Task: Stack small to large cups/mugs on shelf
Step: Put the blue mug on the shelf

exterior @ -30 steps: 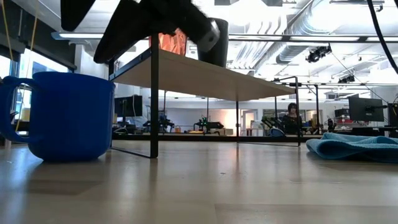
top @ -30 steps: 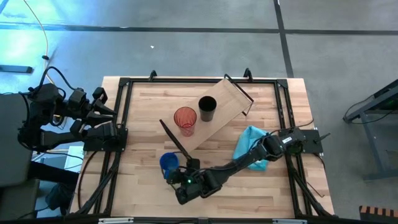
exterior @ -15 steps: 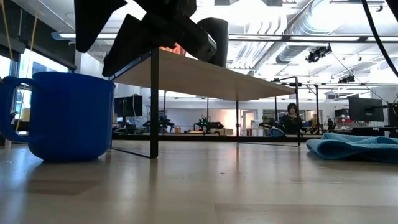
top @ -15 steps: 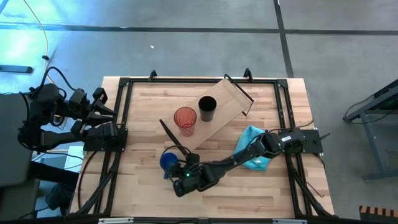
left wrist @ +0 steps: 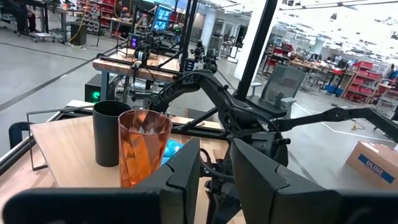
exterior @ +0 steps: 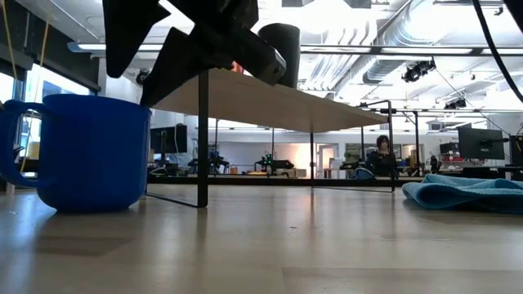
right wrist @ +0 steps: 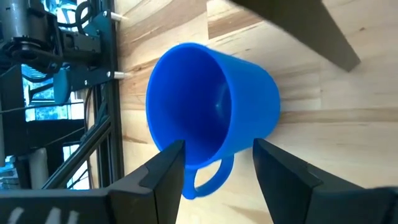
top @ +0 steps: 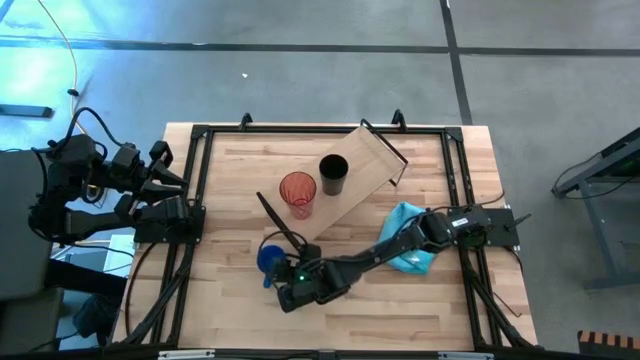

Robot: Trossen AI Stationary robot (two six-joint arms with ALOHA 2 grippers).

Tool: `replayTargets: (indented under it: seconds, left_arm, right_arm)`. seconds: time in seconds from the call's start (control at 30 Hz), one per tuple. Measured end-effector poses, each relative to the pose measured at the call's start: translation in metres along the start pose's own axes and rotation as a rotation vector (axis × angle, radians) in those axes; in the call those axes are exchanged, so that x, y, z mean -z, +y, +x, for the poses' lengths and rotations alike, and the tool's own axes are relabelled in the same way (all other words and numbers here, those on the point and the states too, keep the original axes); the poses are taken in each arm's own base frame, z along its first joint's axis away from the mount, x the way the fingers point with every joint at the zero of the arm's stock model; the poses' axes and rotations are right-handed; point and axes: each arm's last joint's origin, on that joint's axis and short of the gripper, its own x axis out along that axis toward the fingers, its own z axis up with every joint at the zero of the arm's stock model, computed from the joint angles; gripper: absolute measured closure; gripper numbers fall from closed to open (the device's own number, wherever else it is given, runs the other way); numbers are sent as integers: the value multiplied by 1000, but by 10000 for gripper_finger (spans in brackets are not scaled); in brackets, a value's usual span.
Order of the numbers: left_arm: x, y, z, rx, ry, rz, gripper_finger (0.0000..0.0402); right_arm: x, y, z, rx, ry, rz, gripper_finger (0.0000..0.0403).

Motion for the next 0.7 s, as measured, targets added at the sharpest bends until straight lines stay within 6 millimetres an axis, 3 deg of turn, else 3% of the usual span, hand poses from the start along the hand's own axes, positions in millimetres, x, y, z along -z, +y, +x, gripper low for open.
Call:
replayTargets:
  seconds: [0.7]
  left_arm:
    - [0,0,0,0,0,0,318]
  right_arm:
    - [-4,-2,2,37,6,4,225]
